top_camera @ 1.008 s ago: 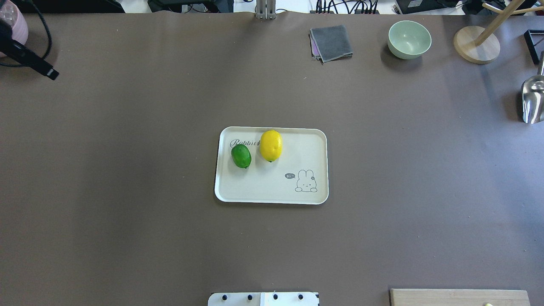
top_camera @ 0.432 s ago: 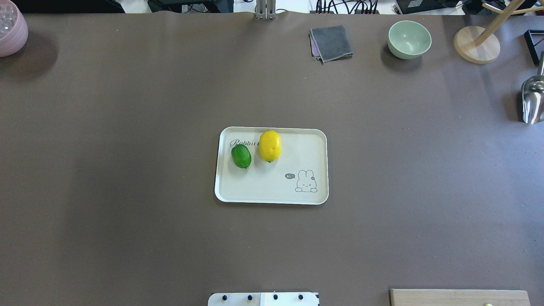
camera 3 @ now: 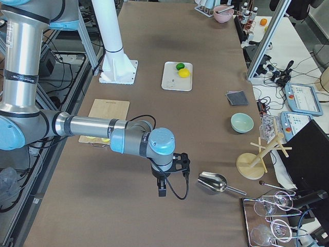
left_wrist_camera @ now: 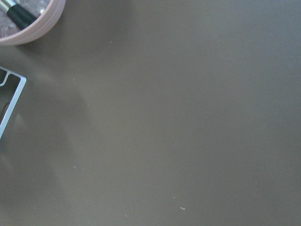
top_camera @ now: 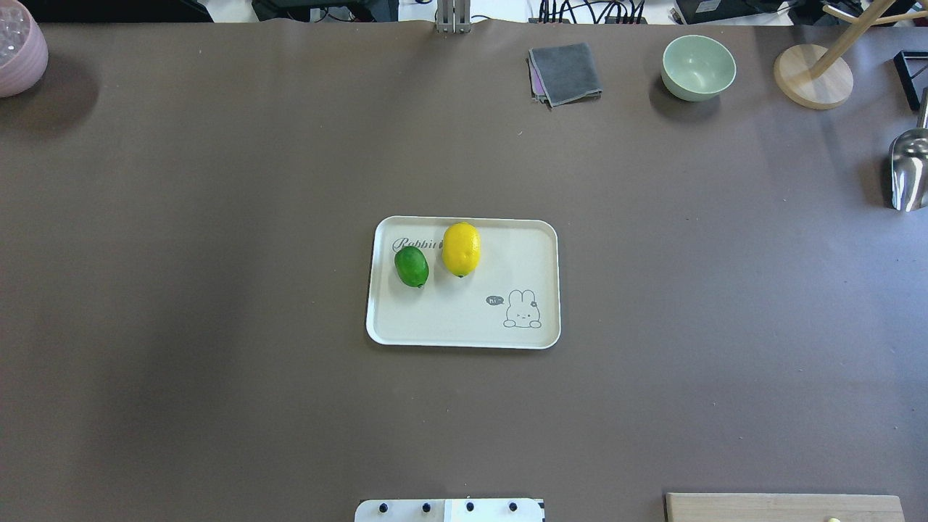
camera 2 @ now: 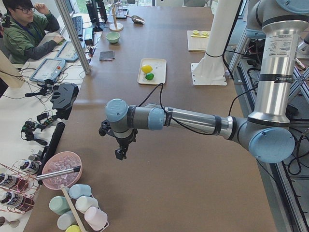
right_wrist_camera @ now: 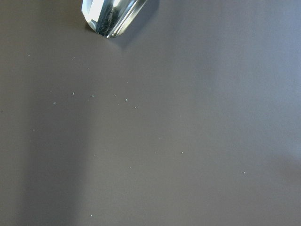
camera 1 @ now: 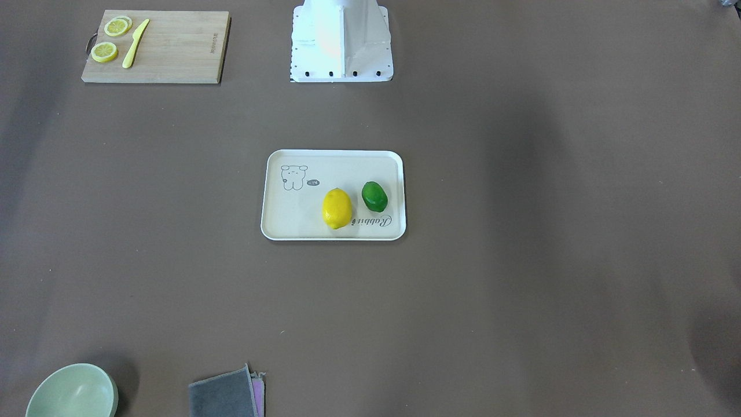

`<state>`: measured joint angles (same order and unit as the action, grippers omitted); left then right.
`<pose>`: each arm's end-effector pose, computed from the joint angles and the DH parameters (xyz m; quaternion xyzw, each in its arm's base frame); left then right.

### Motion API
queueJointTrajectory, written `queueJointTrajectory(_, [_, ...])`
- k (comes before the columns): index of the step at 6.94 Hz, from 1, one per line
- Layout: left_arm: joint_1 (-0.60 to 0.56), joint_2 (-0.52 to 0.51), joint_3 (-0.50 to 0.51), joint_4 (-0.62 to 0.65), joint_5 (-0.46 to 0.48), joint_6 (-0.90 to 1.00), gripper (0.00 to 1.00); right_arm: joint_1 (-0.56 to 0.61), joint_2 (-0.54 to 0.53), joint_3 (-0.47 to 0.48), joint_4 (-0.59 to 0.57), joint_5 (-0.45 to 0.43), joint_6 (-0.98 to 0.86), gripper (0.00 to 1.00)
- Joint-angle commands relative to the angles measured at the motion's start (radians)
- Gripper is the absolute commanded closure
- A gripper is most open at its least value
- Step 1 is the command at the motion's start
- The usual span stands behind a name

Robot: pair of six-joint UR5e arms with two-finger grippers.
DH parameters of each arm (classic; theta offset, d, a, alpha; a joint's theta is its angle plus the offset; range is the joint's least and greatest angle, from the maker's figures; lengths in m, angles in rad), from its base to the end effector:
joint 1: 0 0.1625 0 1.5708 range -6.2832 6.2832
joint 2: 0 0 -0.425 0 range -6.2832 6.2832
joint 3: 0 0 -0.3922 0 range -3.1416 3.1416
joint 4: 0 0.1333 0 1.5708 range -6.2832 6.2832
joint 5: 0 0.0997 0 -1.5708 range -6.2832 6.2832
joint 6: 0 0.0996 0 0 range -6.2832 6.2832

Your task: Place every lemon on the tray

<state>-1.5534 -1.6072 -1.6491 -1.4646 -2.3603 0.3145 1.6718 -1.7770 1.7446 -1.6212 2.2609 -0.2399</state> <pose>-0.0538 -0.5064 0.6116 0.0608 0.3798 0.1541 0.9101 0.1097 -0.3889 0.6760 0.0189 -0.3397 -0.0513 0.9390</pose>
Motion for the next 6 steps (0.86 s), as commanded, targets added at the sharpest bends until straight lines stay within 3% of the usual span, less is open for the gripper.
queueJointTrajectory(1, [-0.046, 0.021, -0.001, -0.003, 0.004, 0.003, 0.02, 0.0, -0.001, -0.002, 0.0, 0.022, -0.001, 0.0])
queueJointTrajectory(6, [-0.042, 0.027, -0.04, -0.035, 0.003, 0.009, 0.02, -0.004, -0.005, -0.017, 0.0, 0.057, -0.01, 0.0])
